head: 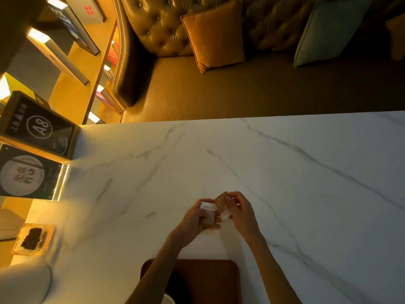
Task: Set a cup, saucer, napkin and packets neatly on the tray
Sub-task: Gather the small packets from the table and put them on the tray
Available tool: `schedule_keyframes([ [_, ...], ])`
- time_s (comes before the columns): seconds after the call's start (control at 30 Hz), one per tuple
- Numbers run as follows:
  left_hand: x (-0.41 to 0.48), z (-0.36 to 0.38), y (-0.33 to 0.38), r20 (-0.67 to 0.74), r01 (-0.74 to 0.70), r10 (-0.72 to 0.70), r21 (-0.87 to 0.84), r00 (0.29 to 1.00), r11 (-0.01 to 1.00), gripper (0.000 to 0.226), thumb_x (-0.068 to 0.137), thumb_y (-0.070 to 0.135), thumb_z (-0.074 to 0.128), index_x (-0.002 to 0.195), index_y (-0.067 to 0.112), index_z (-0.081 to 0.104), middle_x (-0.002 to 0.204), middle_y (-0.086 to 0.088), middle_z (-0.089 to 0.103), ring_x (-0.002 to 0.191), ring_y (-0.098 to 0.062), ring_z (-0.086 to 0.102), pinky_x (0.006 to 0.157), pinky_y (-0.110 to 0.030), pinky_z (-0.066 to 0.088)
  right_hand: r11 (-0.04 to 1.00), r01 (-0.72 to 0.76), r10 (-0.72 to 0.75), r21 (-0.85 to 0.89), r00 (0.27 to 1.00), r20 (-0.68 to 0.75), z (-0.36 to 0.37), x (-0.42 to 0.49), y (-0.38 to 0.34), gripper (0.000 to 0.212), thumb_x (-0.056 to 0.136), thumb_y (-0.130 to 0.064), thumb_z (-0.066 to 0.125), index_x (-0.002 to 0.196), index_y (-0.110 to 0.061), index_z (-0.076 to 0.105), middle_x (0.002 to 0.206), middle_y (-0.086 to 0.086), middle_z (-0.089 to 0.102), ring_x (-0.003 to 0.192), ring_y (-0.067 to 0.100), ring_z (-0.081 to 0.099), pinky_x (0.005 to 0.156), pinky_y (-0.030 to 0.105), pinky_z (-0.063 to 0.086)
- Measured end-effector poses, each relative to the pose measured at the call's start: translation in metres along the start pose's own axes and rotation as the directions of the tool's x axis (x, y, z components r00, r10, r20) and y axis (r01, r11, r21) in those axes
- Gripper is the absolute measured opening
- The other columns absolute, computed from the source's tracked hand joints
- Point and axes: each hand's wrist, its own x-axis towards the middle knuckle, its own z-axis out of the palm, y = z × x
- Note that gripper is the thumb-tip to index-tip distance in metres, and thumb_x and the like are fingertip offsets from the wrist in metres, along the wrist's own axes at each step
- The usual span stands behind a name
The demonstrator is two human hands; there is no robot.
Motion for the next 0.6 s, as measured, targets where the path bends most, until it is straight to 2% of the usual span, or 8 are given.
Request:
schedule_keyframes([
  [0.07, -0.002, -0.005, 0.007, 0.061, 0.082, -0.083, 0.032, 0.995, 0.996, 0.038, 0.089, 0.016, 0.046, 0.125, 0.005, 0.052, 0.105, -0.023, 0.064, 0.088, -0.033, 0.067, 0.086, -0.051, 0.055, 0.997, 0.078, -0.076, -0.01, 0.986, 0.149, -0.004, 0.002, -0.003, 0.014, 0.098, -0.029, 0.048, 0.099, -0.034, 0.061, 0.1, 0.005, 0.059, 0.084, 0.018, 0.066, 0.057, 0.018, 0.055],
  [0.13, -0.004, -0.007, 0.013, 0.166, 0.187, -0.204, 0.113, 0.965, 0.976, 0.051, 0.096, 0.043, 0.042, 0.124, 0.004, 0.057, 0.11, -0.022, 0.063, 0.091, -0.032, 0.065, 0.092, -0.052, 0.053, 0.976, 0.16, -0.1, -0.149, 0.934, 0.343, -0.005, 0.003, -0.008, 0.026, 0.097, -0.026, 0.049, 0.093, -0.048, 0.062, 0.099, -0.003, 0.053, 0.081, 0.013, 0.063, 0.059, 0.016, 0.053],
  [0.2, -0.005, -0.008, 0.016, 0.27, 0.237, -0.279, 0.178, 0.922, 0.955, 0.07, 0.096, 0.062, 0.032, 0.128, 0.006, 0.057, 0.112, -0.019, 0.063, 0.095, -0.032, 0.064, 0.092, -0.051, 0.054, 0.919, 0.257, -0.087, -0.3, 0.873, 0.479, -0.002, 0.005, -0.014, 0.031, 0.097, -0.02, 0.048, 0.098, -0.048, 0.062, 0.096, -0.009, 0.05, 0.084, 0.01, 0.061, 0.066, 0.016, 0.054],
  [0.27, -0.007, -0.006, 0.017, 0.317, 0.269, -0.313, 0.177, 0.895, 0.947, 0.072, 0.093, 0.068, 0.035, 0.131, 0.01, 0.055, 0.112, -0.017, 0.063, 0.097, -0.033, 0.064, 0.092, -0.052, 0.054, 0.922, 0.236, -0.042, -0.306, 0.849, 0.527, 0.0, 0.004, -0.02, 0.034, 0.096, -0.014, 0.047, 0.106, -0.045, 0.053, 0.1, -0.008, 0.053, 0.089, 0.012, 0.062, 0.07, 0.022, 0.057],
  [0.33, -0.01, -0.005, 0.017, 0.331, 0.28, -0.331, 0.193, 0.884, 0.941, 0.062, 0.094, 0.058, 0.047, 0.132, 0.01, 0.053, 0.113, -0.017, 0.062, 0.098, -0.034, 0.064, 0.095, -0.057, 0.051, 0.948, 0.196, -0.015, -0.251, 0.815, 0.579, -0.001, 0.004, -0.022, 0.045, 0.093, -0.007, 0.045, 0.116, -0.045, 0.044, 0.106, -0.003, 0.055, 0.087, 0.011, 0.063, 0.061, 0.017, 0.054],
  [0.47, -0.01, -0.008, 0.014, 0.35, 0.246, -0.316, 0.232, 0.882, 0.941, 0.042, 0.094, 0.012, 0.055, 0.133, 0.024, 0.045, 0.112, -0.02, 0.062, 0.096, -0.036, 0.065, 0.096, -0.066, 0.047, 0.924, 0.249, 0.009, -0.291, 0.746, 0.666, 0.001, 0.001, -0.022, 0.08, 0.086, 0.006, 0.045, 0.132, -0.056, 0.024, 0.113, 0.0, 0.041, 0.081, 0.01, 0.054, 0.057, 0.016, 0.05],
  [0.53, -0.007, -0.007, 0.015, 0.273, 0.209, -0.271, 0.236, 0.923, 0.949, 0.053, 0.093, -0.002, 0.047, 0.136, 0.029, 0.041, 0.114, -0.021, 0.062, 0.094, -0.036, 0.065, 0.091, -0.059, 0.053, 0.892, 0.308, -0.022, -0.332, 0.763, 0.646, 0.001, -0.001, -0.018, 0.091, 0.084, 0.003, 0.053, 0.139, -0.058, 0.014, 0.123, -0.002, 0.039, 0.1, 0.016, 0.052, 0.073, 0.027, 0.054],
  [0.6, -0.001, -0.004, 0.015, 0.134, 0.113, -0.16, 0.305, 0.978, 0.946, 0.061, 0.092, -0.009, 0.044, 0.142, 0.025, 0.034, 0.115, -0.023, 0.059, 0.091, -0.033, 0.063, 0.094, -0.056, 0.051, 0.862, 0.311, -0.054, -0.401, 0.842, 0.537, 0.0, 0.003, -0.011, 0.085, 0.087, -0.007, 0.059, 0.145, -0.049, 0.013, 0.139, -0.001, 0.037, 0.122, 0.019, 0.042, 0.097, 0.039, 0.048],
])
